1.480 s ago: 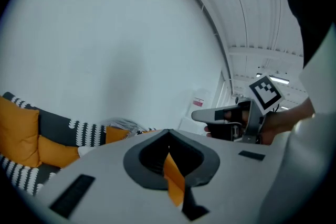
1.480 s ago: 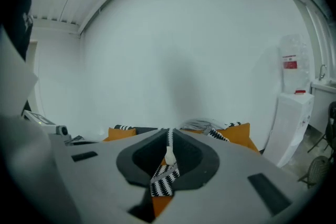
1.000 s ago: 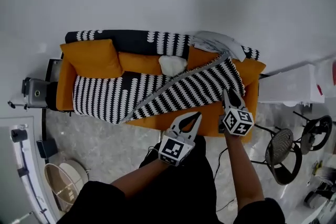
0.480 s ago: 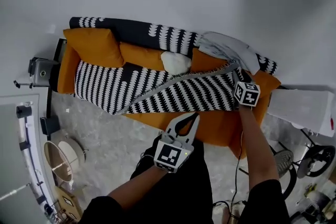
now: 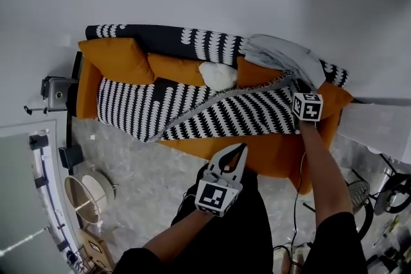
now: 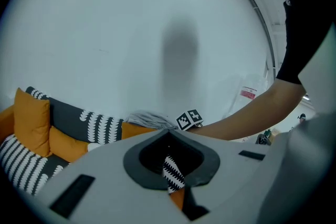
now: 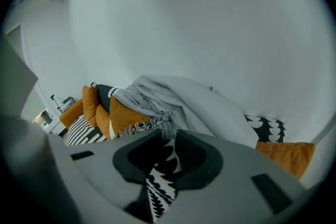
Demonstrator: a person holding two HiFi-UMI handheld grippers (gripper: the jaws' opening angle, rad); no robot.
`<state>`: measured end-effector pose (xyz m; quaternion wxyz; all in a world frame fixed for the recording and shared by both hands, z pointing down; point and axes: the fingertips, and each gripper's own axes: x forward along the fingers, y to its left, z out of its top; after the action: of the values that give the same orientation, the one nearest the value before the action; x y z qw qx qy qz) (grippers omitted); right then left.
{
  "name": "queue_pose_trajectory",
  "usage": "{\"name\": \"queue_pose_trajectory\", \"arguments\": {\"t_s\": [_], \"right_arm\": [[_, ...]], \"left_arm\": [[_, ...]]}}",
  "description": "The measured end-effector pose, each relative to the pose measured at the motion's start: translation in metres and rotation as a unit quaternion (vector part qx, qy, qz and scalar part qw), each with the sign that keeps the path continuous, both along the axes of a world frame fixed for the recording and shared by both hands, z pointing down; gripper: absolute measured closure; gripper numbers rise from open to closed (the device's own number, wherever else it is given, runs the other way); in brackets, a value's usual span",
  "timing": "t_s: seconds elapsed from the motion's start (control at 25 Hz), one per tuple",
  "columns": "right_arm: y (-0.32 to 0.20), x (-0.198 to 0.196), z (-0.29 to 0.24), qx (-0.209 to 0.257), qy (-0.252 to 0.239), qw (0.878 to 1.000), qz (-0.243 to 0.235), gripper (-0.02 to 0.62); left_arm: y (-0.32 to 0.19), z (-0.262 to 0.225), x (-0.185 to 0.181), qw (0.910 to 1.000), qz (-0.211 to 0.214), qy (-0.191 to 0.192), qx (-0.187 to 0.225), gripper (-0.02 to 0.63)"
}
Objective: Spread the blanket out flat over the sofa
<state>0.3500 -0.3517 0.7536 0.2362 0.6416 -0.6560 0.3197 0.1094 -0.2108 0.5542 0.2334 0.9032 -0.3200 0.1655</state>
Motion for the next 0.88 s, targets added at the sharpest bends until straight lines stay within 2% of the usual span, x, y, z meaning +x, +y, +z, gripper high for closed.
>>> {"name": "queue_pose_trajectory", "arguments": {"t_s": [0.08, 0.24, 0.44, 0.56, 0.68, 0.88], "right_arm": [[0.007, -0.009, -0.007, 0.004, -0.001, 1.0, -0.009, 0.541], [0.024, -0.022, -0.024, 0.007, -0.009, 1.0, -0.022, 0.552], [0.07, -0.036, -0.054, 0.021, -0.009, 1.0, -0.003, 0.554], [0.117, -0.043, -0.077, 0.034, -0.017, 0.999, 0.037, 0.554], [0.181, -0.046, -0.096, 0.038, -0.021, 0.994, 0.102, 0.554], [0.306, -0.044, -0.114, 0.04, -0.03, 0.975, 0.218, 0.554]], "left_arm": [[0.005, 0.0, -0.004, 1.0, 0.006, -0.003, 0.003, 0.598], [0.014, -0.009, -0.012, 0.9999, 0.014, 0.003, 0.005, 0.598], [0.028, -0.027, -0.028, 0.9989, 0.037, 0.025, 0.014, 0.598], [0.039, -0.042, -0.039, 0.9974, 0.06, 0.034, 0.021, 0.598], [0.054, -0.05, -0.049, 0.9946, 0.086, 0.054, 0.021, 0.598], [0.094, -0.048, -0.061, 0.9861, 0.152, 0.062, 0.024, 0.598]]}}
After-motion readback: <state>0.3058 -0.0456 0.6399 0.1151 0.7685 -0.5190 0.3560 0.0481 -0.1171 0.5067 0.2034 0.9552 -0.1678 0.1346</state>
